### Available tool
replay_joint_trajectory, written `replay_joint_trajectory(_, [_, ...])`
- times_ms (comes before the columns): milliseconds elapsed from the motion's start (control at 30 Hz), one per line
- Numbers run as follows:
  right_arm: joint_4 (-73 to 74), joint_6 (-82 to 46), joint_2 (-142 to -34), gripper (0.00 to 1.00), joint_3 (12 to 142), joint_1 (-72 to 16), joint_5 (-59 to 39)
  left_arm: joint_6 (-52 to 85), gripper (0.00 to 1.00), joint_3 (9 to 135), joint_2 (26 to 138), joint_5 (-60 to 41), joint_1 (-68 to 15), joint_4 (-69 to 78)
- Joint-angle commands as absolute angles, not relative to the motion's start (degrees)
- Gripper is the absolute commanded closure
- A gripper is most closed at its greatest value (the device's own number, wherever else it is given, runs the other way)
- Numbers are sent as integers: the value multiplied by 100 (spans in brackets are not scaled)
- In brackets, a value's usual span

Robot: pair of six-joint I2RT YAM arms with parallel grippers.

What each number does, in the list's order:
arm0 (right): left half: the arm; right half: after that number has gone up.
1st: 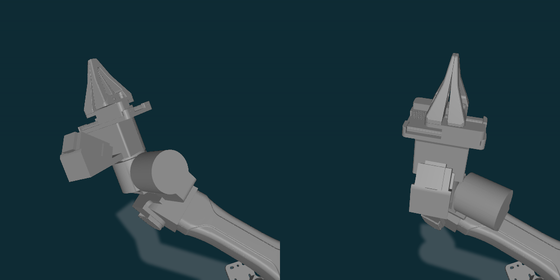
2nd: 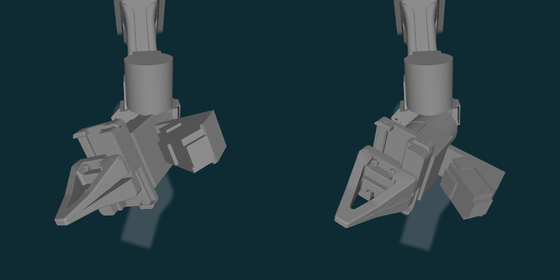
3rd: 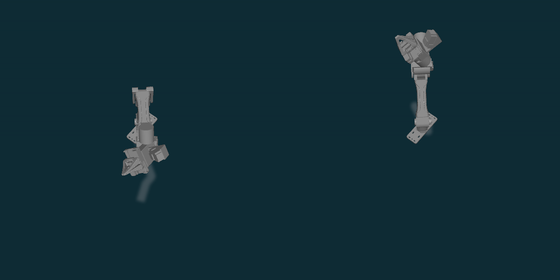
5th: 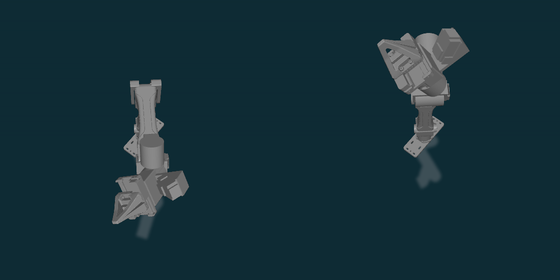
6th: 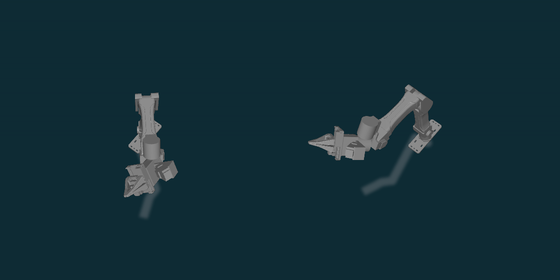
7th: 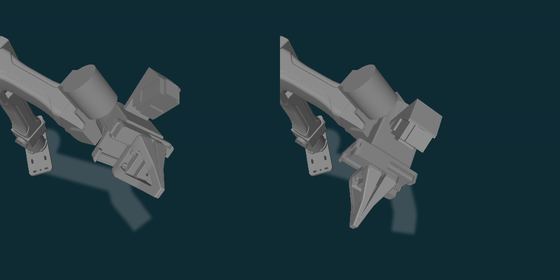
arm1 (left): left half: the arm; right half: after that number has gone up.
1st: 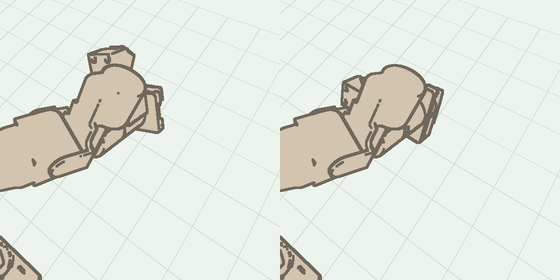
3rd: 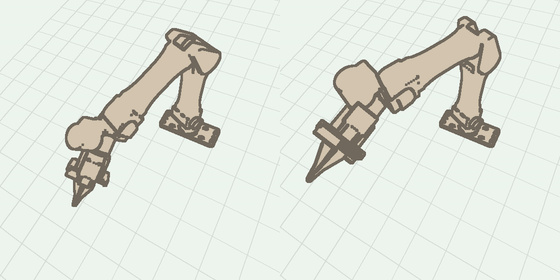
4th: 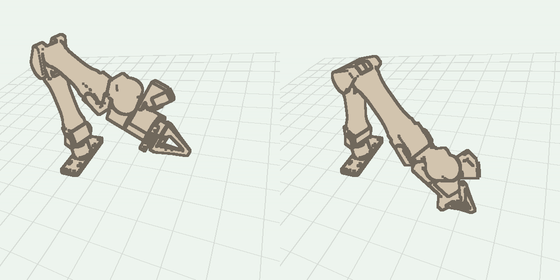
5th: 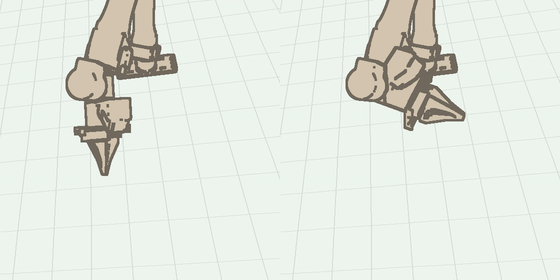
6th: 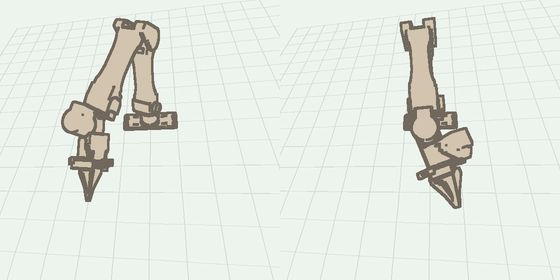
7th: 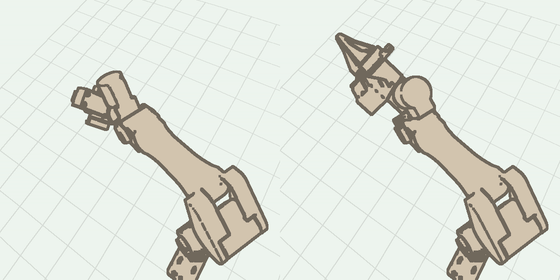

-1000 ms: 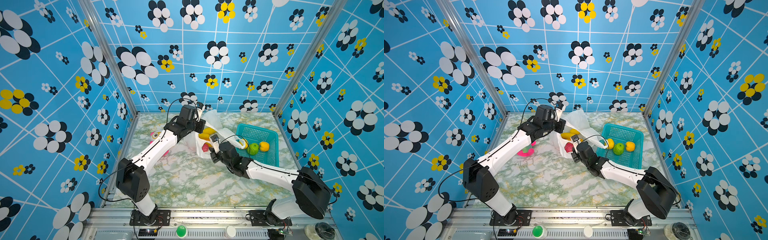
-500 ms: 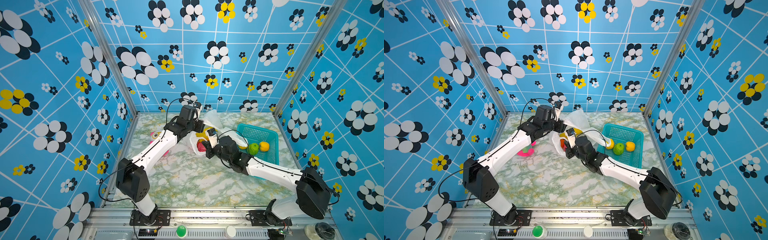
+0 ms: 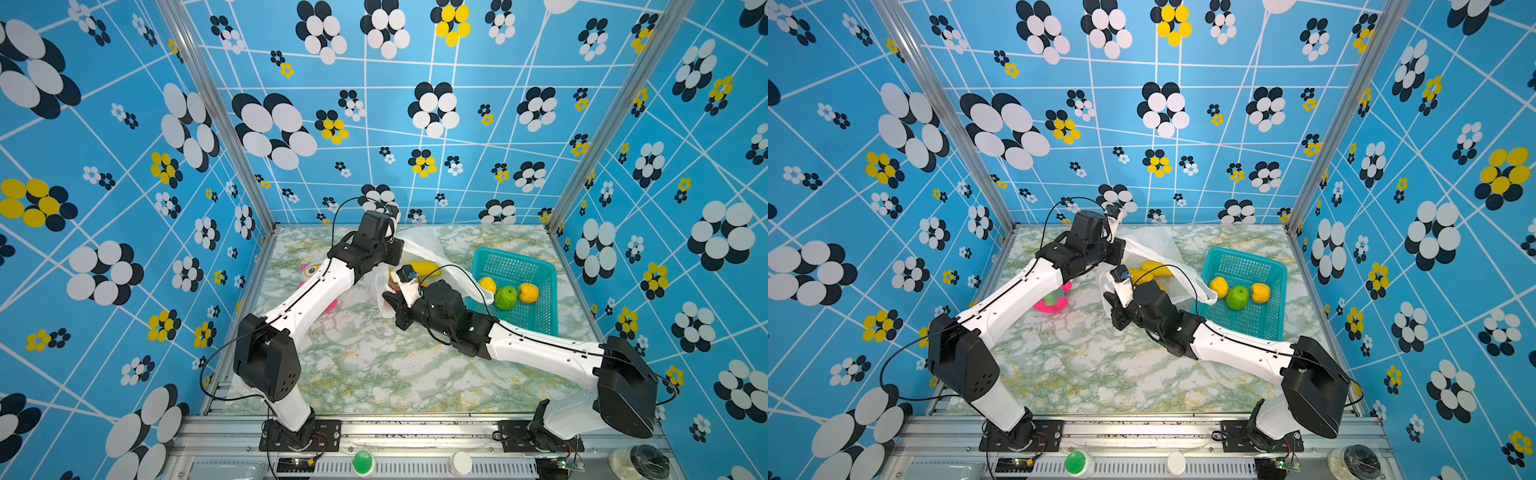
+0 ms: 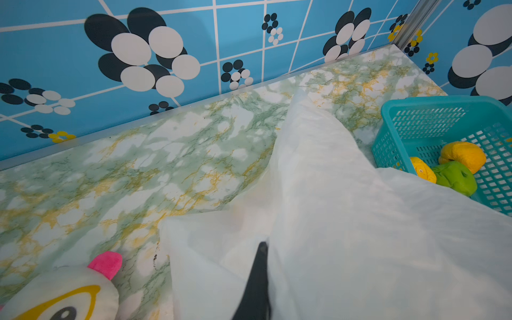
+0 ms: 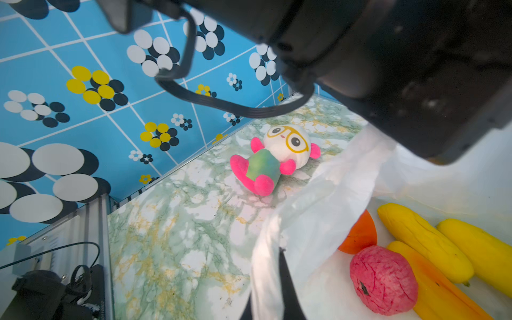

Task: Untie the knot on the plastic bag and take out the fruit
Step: 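Lower the open right gripper down inside the bag toward the pink fruit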

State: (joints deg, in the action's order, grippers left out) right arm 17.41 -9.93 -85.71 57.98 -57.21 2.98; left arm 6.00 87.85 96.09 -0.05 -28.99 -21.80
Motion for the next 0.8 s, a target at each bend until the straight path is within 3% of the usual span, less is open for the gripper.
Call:
replay_joint_trajectory(0, [1860,-1082,-8833,92,6066,-5783,316,576,100,8788,9538,-103,-2856,-2140])
replay_joint_trajectory(167, [1716,-897,-8602,44,5836,-5779,770,571,100,8624,9396,-203,-2856,-1960])
replay_joint_trajectory(267, [1736,-698,-8070,28,5402,-5782,1280,571,100,8599,9359,-243,-2863,-1928])
replay_joint_trajectory(333, [1749,-566,-7690,23,5086,-5775,1608,571,100,8587,9343,-272,-2843,-1916])
replay_joint_trajectory(500, [1624,-320,-6792,26,4444,-5752,2277,584,100,8569,9333,-314,-2848,-1907])
replay_joint_trajectory(767, [1557,-24,-5709,59,3676,-5705,2727,606,100,8539,9309,-378,-2852,-1882])
